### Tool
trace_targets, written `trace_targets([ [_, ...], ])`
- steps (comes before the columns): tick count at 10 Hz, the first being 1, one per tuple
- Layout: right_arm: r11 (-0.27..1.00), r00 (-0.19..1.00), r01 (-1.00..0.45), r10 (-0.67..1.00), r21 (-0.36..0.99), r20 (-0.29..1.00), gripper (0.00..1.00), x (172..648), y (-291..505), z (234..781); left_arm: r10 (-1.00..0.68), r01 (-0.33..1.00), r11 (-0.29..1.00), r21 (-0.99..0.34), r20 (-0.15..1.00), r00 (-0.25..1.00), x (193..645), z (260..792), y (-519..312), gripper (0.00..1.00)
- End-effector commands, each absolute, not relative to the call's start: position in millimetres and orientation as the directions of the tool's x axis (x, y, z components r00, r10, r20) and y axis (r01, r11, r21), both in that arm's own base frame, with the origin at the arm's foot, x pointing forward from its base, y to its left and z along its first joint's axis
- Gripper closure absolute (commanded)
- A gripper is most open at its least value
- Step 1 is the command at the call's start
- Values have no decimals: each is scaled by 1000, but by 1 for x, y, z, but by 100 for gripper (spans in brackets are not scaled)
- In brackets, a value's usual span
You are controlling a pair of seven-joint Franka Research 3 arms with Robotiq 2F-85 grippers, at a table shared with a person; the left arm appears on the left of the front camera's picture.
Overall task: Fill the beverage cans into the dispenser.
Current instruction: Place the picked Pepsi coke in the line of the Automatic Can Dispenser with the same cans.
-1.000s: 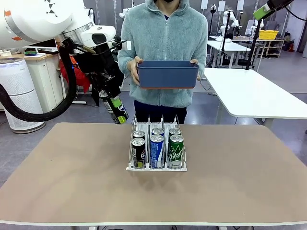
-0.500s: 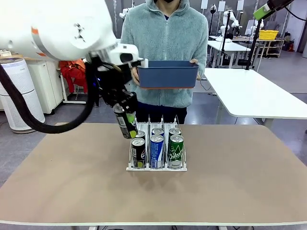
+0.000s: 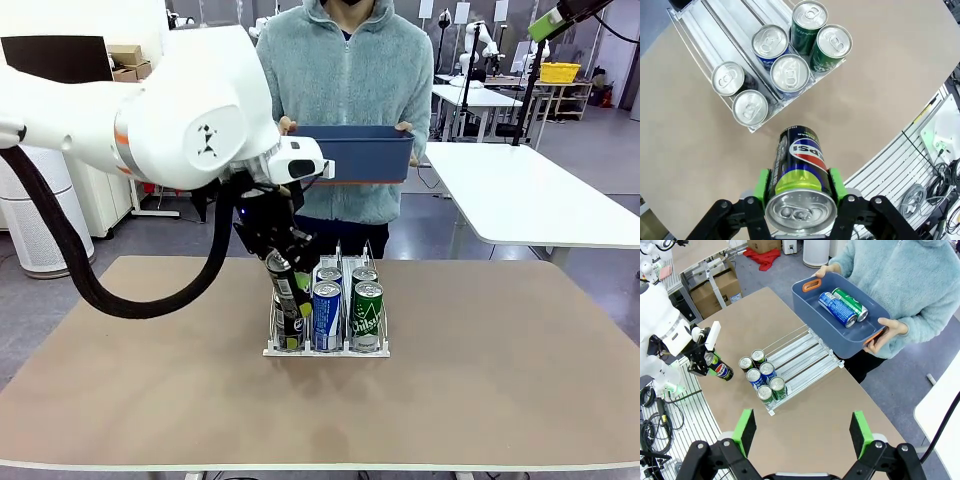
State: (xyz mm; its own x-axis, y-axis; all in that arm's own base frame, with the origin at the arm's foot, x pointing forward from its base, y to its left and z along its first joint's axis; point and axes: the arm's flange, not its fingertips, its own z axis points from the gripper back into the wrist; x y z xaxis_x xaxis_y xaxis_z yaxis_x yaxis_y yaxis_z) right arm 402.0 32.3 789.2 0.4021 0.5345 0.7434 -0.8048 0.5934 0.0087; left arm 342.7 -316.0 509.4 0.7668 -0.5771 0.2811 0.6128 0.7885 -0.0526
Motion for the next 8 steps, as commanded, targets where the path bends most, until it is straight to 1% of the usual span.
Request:
trace_targets([
  [1,593,405,-805,532,15,743,0,402,33,788,-549,591,805,-44,320,772,329,503,-322,42],
  [2,593,405,-805,532,15,743,0,402,33,788,-581,616,788,-20,309,753,322,502,-315,42],
  [3,593,405,-805,532,15,743,0,402,33,788,-634,649,757,71,321,704,322,501,-309,42],
  [4,593,405,-805,532,15,743,0,402,33,788,-580,616,786,-46,291,761,333,501,-321,42],
  [7,593,405,-805,532,15,743,0,402,33,788,-580,616,786,-46,291,761,333,501,-321,42],
  [8,593,405,-805,532,15,743,0,402,33,788,-596,625,780,-17,283,751,331,497,-318,42],
])
